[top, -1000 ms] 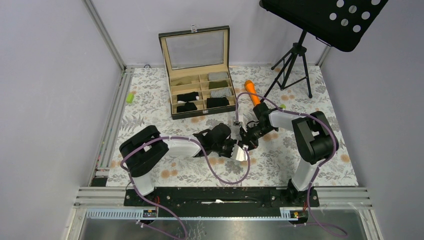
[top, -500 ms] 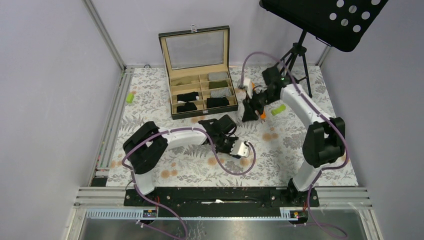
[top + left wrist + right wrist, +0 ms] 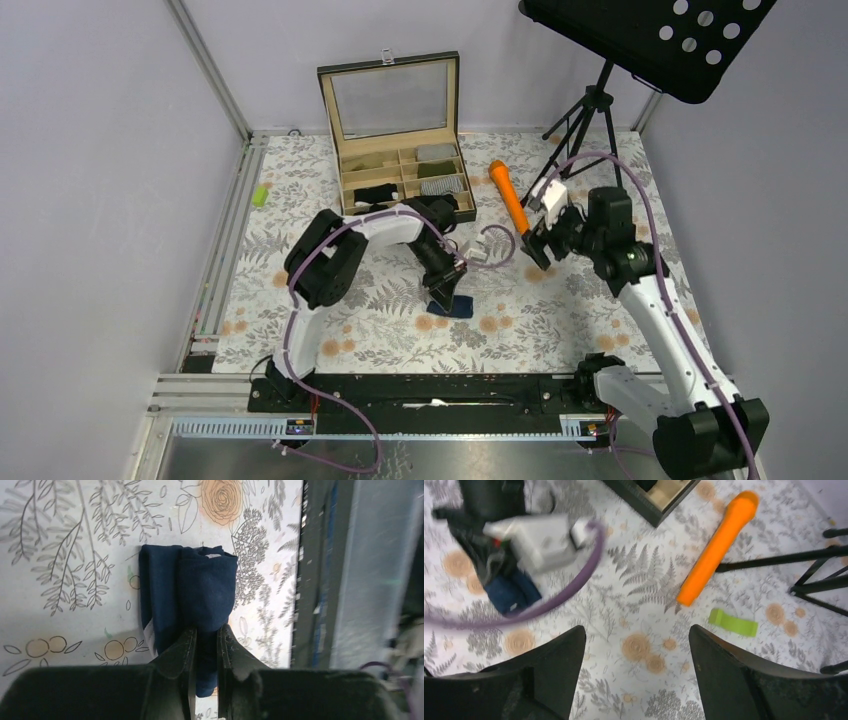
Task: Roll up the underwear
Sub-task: Roll the underwear to the center of the board.
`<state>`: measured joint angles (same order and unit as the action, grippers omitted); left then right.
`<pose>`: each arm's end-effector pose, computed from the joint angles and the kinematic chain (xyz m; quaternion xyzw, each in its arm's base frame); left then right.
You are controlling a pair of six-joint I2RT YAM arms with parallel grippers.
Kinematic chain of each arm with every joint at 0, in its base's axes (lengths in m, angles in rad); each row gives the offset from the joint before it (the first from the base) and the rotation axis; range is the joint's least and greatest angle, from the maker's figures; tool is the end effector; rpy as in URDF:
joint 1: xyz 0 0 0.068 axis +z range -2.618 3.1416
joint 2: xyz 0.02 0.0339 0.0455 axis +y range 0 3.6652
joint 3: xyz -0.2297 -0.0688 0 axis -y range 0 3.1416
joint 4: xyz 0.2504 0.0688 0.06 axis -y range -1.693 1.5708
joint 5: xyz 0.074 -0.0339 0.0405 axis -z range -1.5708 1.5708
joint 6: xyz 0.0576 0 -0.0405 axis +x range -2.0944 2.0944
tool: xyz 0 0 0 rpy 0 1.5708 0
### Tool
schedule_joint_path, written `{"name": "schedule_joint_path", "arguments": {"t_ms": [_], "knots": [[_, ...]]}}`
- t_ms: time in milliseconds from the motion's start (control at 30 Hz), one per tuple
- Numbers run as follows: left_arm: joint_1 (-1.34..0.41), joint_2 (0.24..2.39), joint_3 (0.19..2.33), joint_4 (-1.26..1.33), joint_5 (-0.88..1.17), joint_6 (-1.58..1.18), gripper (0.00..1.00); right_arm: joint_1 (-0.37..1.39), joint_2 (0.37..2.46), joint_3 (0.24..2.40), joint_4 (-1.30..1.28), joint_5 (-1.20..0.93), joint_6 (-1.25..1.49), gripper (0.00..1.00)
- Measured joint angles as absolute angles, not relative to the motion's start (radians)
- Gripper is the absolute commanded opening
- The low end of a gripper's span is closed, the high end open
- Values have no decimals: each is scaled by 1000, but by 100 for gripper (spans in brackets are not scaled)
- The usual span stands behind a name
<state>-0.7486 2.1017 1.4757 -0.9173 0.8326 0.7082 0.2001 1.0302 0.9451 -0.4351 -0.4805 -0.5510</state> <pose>0.2476 -0.2881 0.1008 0.6129 0.6787 -0.4045 0.0044 0.2543 0.0787 0.2868 -0.4192 0.7380 0.1177 0.5155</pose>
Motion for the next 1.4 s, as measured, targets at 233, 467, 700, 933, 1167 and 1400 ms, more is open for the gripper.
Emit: {"name": "schedule_joint_path", "arguments": {"t_ms": [233,467,700,933,1167,1400], "knots": [[-651,2281,1591,-1046,1056,579,7,202,987,681,-638,-463,-854,66],[-643,2356,1623,-1125,1132,515,9,493,997,621,-657,-456,-972,63],[-635,2379,1640,-1142,1144,468,13,730,1290,724,-427,-455,-963,63],[-633,2380,1642,-1136,1137,439,16,782,1459,772,-274,-458,-960,63],[-630,2380,1642,-1133,1133,429,21,797,1530,753,-250,-456,-1021,23],[-624,2266,1541,-1023,1053,432,43,798,1548,786,-290,-454,-1076,14]]}}
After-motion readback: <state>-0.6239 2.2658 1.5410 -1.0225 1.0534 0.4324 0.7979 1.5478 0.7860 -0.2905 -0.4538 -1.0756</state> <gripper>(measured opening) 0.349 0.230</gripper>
